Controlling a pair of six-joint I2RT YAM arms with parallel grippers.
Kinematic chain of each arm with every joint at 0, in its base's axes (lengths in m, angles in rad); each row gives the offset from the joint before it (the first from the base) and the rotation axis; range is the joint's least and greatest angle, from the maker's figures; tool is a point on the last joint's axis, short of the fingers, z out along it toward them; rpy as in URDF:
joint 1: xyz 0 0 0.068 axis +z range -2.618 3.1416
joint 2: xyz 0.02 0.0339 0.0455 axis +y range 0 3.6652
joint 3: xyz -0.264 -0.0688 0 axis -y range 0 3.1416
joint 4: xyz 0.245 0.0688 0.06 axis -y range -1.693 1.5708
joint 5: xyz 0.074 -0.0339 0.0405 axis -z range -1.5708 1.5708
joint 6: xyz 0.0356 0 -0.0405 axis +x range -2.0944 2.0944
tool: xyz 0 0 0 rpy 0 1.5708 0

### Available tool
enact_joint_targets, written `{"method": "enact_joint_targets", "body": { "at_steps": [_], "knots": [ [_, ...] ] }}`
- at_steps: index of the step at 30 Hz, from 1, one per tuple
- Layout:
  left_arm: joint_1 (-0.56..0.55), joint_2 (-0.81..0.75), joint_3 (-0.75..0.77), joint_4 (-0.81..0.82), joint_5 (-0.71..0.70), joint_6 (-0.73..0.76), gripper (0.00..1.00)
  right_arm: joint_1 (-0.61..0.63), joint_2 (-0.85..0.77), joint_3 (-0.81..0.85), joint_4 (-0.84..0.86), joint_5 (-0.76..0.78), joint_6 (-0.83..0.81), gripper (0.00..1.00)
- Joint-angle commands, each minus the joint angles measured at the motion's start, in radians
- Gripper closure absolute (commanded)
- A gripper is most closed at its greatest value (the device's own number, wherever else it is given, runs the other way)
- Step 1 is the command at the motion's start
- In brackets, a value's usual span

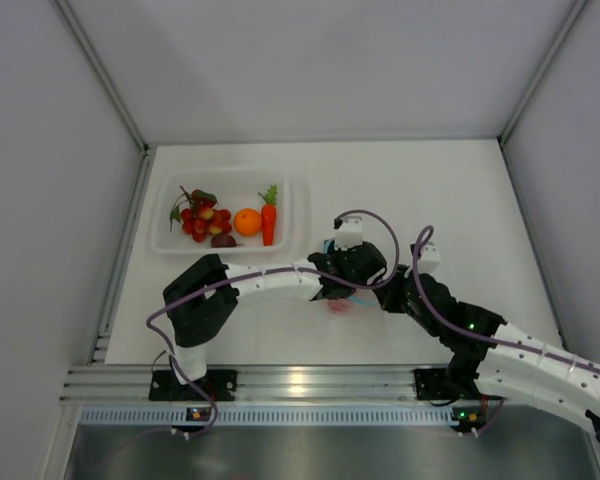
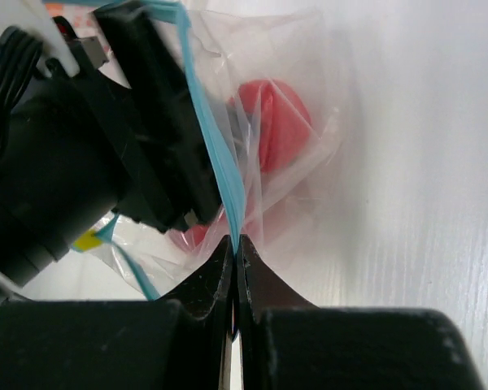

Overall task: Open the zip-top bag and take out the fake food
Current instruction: Pick up the fake fruit from the zipper food storage bag.

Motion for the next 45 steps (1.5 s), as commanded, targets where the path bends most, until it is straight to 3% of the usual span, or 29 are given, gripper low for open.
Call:
{"method": "enact_joint_targets", "body": {
  "at_steps": [1, 7, 12, 17, 21, 35, 39, 45],
  "knots": [
    [-0.023, -0.076, -0.017, 0.013, -0.025, 0.049, 1.00, 0.007, 0.045, 0.092, -0.049, 0.063, -0.061, 1.00],
    [-0.060, -0.136, -0.052, 0.019, -0.060, 0.069, 1.00, 0.006, 0.155, 0.198, -0.112, 0.108, -0.110, 1.00],
    [-0.061, -0.113, -0.044, 0.027, -0.063, 0.069, 1.00, 0.007, 0.145, 0.175, -0.078, 0.091, -0.088, 1.00],
    [-0.052, -0.055, -0.003, 0.069, -0.031, 0.110, 0.77, -0.010, 0.079, 0.125, -0.084, 0.085, -0.056, 1.00],
    [-0.028, -0.014, 0.031, 0.070, -0.003, 0.083, 0.68, -0.023, 0.022, 0.089, -0.101, 0.071, -0.042, 1.00],
    [-0.018, 0.062, 0.144, 0.078, 0.058, 0.017, 0.58, -0.033, -0.102, -0.066, -0.135, 0.068, 0.039, 1.00],
    [-0.023, 0.051, 0.137, 0.119, 0.122, 0.005, 0.46, -0.033, -0.136, -0.073, -0.167, 0.101, 0.050, 1.00],
    [-0.035, 0.109, 0.184, 0.125, 0.146, -0.005, 0.45, -0.033, -0.167, -0.072, -0.188, 0.097, 0.057, 1.00]
  ]
}}
